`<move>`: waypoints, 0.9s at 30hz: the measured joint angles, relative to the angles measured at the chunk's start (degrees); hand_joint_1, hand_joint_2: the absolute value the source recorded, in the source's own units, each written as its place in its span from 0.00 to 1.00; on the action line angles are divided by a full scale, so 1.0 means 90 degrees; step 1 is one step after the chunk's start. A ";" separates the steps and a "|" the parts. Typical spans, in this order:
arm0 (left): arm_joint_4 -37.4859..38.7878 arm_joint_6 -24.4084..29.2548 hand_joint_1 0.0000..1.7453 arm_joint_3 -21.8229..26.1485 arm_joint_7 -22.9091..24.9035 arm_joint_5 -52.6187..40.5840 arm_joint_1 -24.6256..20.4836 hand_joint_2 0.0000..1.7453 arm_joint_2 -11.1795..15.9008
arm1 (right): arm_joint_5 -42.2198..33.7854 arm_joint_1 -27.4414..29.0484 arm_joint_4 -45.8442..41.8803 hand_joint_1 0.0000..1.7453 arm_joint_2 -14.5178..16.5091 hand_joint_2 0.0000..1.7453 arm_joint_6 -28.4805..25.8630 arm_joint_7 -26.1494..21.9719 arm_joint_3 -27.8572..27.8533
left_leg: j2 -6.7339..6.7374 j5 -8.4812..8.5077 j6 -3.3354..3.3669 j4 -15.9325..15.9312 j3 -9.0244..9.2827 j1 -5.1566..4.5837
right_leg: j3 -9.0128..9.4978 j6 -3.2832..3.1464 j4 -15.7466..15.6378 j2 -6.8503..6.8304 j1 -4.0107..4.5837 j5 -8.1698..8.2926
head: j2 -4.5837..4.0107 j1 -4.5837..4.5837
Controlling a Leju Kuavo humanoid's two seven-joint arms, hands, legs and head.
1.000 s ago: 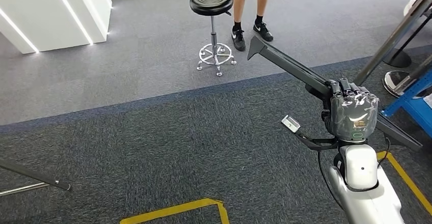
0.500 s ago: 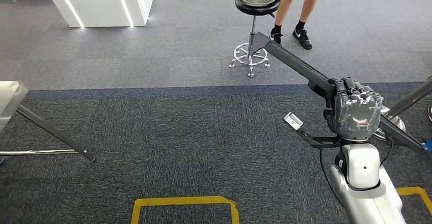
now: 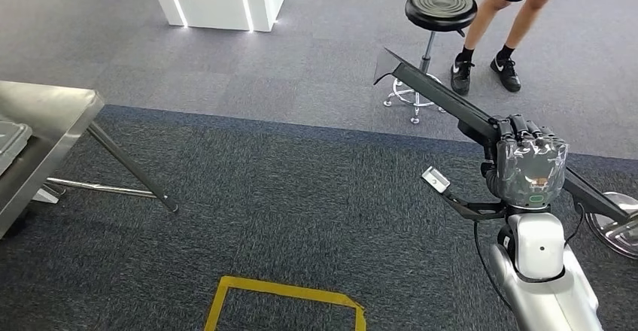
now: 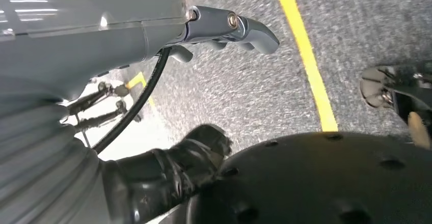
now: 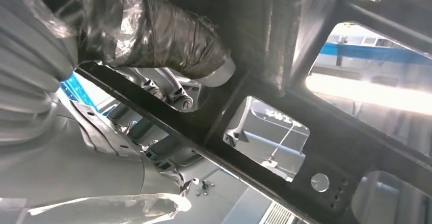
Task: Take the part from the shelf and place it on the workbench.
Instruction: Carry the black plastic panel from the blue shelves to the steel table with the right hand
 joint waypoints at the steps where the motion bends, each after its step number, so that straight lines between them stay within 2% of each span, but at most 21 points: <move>1: 0.0000 0.0004 0.00 -0.0001 -0.0002 -0.0004 -0.0005 1.00 0.0001 | 0.0001 -0.0005 -0.0003 1.00 -0.0001 1.00 0.0000 0.0005 -0.0001 | 0.0229 -0.0181 -0.0025 0.0324 -0.0142 0.0003 | 0.0016 -0.0029 -0.0022 -0.0079 0.0015 0.0005 | 0.0000 -0.0001; 2: 0.0000 0.0004 0.00 -0.0002 -0.0009 -0.0006 -0.0010 1.00 0.0001 | 0.0002 -0.0005 -0.0004 1.00 -0.0004 1.00 0.0000 0.0010 -0.0001 | 0.0366 -0.0390 -0.0049 0.0745 -0.0347 0.0018 | 0.0024 -0.0048 -0.0033 -0.0162 0.0030 0.0002 | 0.0000 -0.0001; 3: 0.0000 0.0005 0.00 -0.0002 -0.0022 -0.0006 -0.0013 1.00 0.0001 | 0.0004 -0.0005 -0.0003 1.00 -0.0007 1.00 0.0001 0.0013 -0.0002 | 0.0420 -0.0563 -0.0069 0.1162 -0.0554 0.0039 | 0.0027 -0.0056 -0.0035 -0.0253 0.0042 -0.0004 | 0.0000 -0.0001; 4: 0.0000 0.0005 0.00 -0.0002 -0.0040 -0.0006 -0.0014 1.00 0.0001 | 0.0007 -0.0004 -0.0003 1.00 -0.0011 1.00 0.0001 0.0015 -0.0002 | 0.0434 -0.0641 -0.0081 0.1443 -0.0694 0.0056 | 0.0029 -0.0060 -0.0035 -0.0342 0.0050 -0.0011 | 0.0000 -0.0001; 5: 0.0000 0.0005 0.00 -0.0003 -0.0057 -0.0006 -0.0013 1.00 0.0001 | 0.0008 -0.0003 -0.0003 1.00 -0.0014 1.00 0.0001 0.0017 -0.0002 | 0.0441 -0.0606 -0.0088 0.1507 -0.0727 0.0069 | 0.0034 -0.0059 -0.0034 -0.0430 0.0055 -0.0021 | 0.0000 -0.0001; 6: 0.0000 0.0005 0.00 -0.0004 -0.0070 -0.0006 -0.0012 1.00 0.0002 | 0.0009 -0.0004 -0.0004 1.00 -0.0014 1.00 0.0001 0.0018 -0.0002 | 0.0460 -0.0452 -0.0085 0.1301 -0.0615 0.0077 | 0.0048 -0.0053 -0.0034 -0.0511 0.0058 -0.0033 | 0.0000 -0.0001; 7: 0.0000 0.0005 0.00 -0.0005 -0.0079 -0.0006 -0.0011 1.00 0.0002 | 0.0009 -0.0007 -0.0009 1.00 -0.0014 1.00 0.0001 0.0019 -0.0002 | 0.0531 -0.0231 -0.0071 0.0883 -0.0386 0.0076 | 0.0070 -0.0041 -0.0034 -0.0586 0.0061 -0.0050 | 0.0000 -0.0001; 9: 0.0000 0.0007 0.00 -0.0008 -0.0090 -0.0006 -0.0016 1.00 0.0006 | -0.0010 -0.0028 -0.0025 1.00 -0.0018 1.00 0.0001 0.0018 -0.0002 | 0.0851 0.0076 -0.0017 0.0004 0.0083 0.0018 | 0.0115 0.0006 -0.0033 -0.0725 0.0085 -0.0090 | 0.0000 0.0000; 10: 0.0000 0.0007 0.00 -0.0010 -0.0101 -0.0006 -0.0019 1.00 0.0012 | -0.0023 -0.0050 -0.0033 1.00 -0.0019 1.00 0.0001 0.0016 -0.0001 | 0.0958 0.0132 0.0019 -0.0247 0.0204 -0.0022 | 0.0129 0.0034 -0.0032 -0.0790 0.0100 -0.0106 | 0.0000 0.0000; 11: 0.0000 0.0004 0.00 -0.0016 -0.0118 -0.0005 -0.0019 1.00 0.0029 | -0.0031 -0.0073 -0.0038 1.00 -0.0004 1.00 0.0003 0.0015 0.0004 | 0.0994 0.0127 0.0051 -0.0343 0.0232 -0.0058 | 0.0139 0.0062 -0.0035 -0.0858 0.0115 -0.0117 | 0.0000 0.0001; 13: 0.0000 -0.0032 0.00 -0.0032 -0.0146 -0.0004 -0.0014 1.00 0.0089 | 0.0000 -0.0131 -0.0037 1.00 0.0081 1.00 0.0029 0.0029 0.0037 | 0.0813 0.0159 0.0121 -0.0395 0.0236 -0.0066 | 0.0162 0.0128 -0.0039 -0.0959 0.0110 -0.0148 | 0.0000 0.0001; 14: 0.0000 -0.0065 0.00 -0.0039 -0.0153 -0.0004 -0.0016 1.00 0.0120 | 0.0029 -0.0164 -0.0029 1.00 0.0137 1.00 0.0054 0.0047 0.0067 | 0.0730 0.0179 0.0154 -0.0432 0.0257 -0.0053 | 0.0155 0.0159 0.0007 -0.0863 0.0093 -0.0197 | 0.0000 0.0002; 15: 0.0000 -0.0102 0.00 -0.0045 -0.0148 -0.0004 -0.0021 1.00 0.0146 | 0.0053 -0.0208 -0.0017 1.00 0.0197 1.00 0.0084 0.0084 0.0113 | 0.0647 0.0203 0.0194 -0.0468 0.0281 -0.0037 | 0.0085 0.0181 0.0181 -0.0671 0.0072 -0.0314 | 0.0000 0.0003; 17: 0.0000 -0.0153 0.00 -0.0052 -0.0129 -0.0002 -0.0044 1.00 0.0185 | 0.0073 -0.0280 0.0016 1.00 0.0284 1.00 0.0137 0.0170 0.0222 | 0.0495 0.0228 0.0256 -0.0496 0.0302 -0.0024 | -0.0241 0.0194 0.0871 -0.0225 0.0049 -0.0669 | 0.0000 0.0004; 19: 0.0000 -0.0169 0.00 -0.0055 -0.0114 0.0003 -0.0067 1.00 0.0217 | 0.0075 -0.0304 0.0058 1.00 0.0342 1.00 0.0171 0.0239 0.0326 | 0.0297 0.0228 0.0286 -0.0480 0.0298 -0.0025 | -0.0638 0.0198 0.1617 -0.0084 0.0050 -0.0917 | 0.0000 0.0004; 20: 0.0000 -0.0174 0.00 -0.0056 -0.0109 0.0007 -0.0074 1.00 0.0229 | 0.0083 -0.0307 0.0080 1.00 0.0367 1.00 0.0180 0.0257 0.0367 | 0.0177 0.0223 0.0287 -0.0462 0.0298 -0.0026 | -0.0734 0.0197 0.1743 -0.0069 0.0048 -0.0875 | 0.0000 0.0004; 21: 0.0000 -0.0178 0.00 -0.0056 -0.0106 0.0011 -0.0076 1.00 0.0239 | 0.0096 -0.0314 0.0096 1.00 0.0392 1.00 0.0181 0.0271 0.0398 | 0.0057 0.0214 0.0281 -0.0435 0.0298 -0.0025 | -0.0719 0.0191 0.1628 -0.0055 0.0045 -0.0711 | 0.0000 0.0004; 22: 0.0000 -0.0189 0.00 -0.0058 -0.0104 0.0016 -0.0074 1.00 0.0248 | 0.0110 -0.0330 0.0105 1.00 0.0418 1.00 0.0180 0.0282 0.0424 | -0.0057 0.0196 0.0269 -0.0401 0.0299 -0.0023 | -0.0600 0.0179 0.1294 -0.0001 0.0037 -0.0452 | 0.0000 0.0004; 24: 0.0000 -0.0218 0.00 -0.0061 -0.0107 0.0027 -0.0068 1.00 0.0258 | 0.0133 -0.0370 0.0109 1.00 0.0449 1.00 0.0177 0.0316 0.0464 | -0.0253 0.0152 0.0224 -0.0313 0.0268 -0.0015 | -0.0294 0.0151 0.0524 0.0266 0.0010 -0.0063 | 0.0000 0.0004; 26: 0.0000 -0.0241 0.00 -0.0075 -0.0119 0.0035 -0.0057 1.00 0.0273 | 0.0157 -0.0396 0.0117 1.00 0.0468 1.00 0.0174 0.0353 0.0500 | -0.0424 0.0147 0.0148 -0.0269 0.0197 0.0012 | -0.0146 0.0127 0.0186 0.0450 0.0013 0.0001 | 0.0000 0.0003; 27: 0.0000 -0.0249 0.00 -0.0087 -0.0126 0.0038 -0.0045 1.00 0.0280 | 0.0175 -0.0404 0.0119 1.00 0.0480 1.00 0.0171 0.0367 0.0515 | -0.0514 0.0163 0.0104 -0.0270 0.0165 0.0026 | -0.0123 0.0114 0.0147 0.0427 0.0023 -0.0014 | 0.0000 0.0003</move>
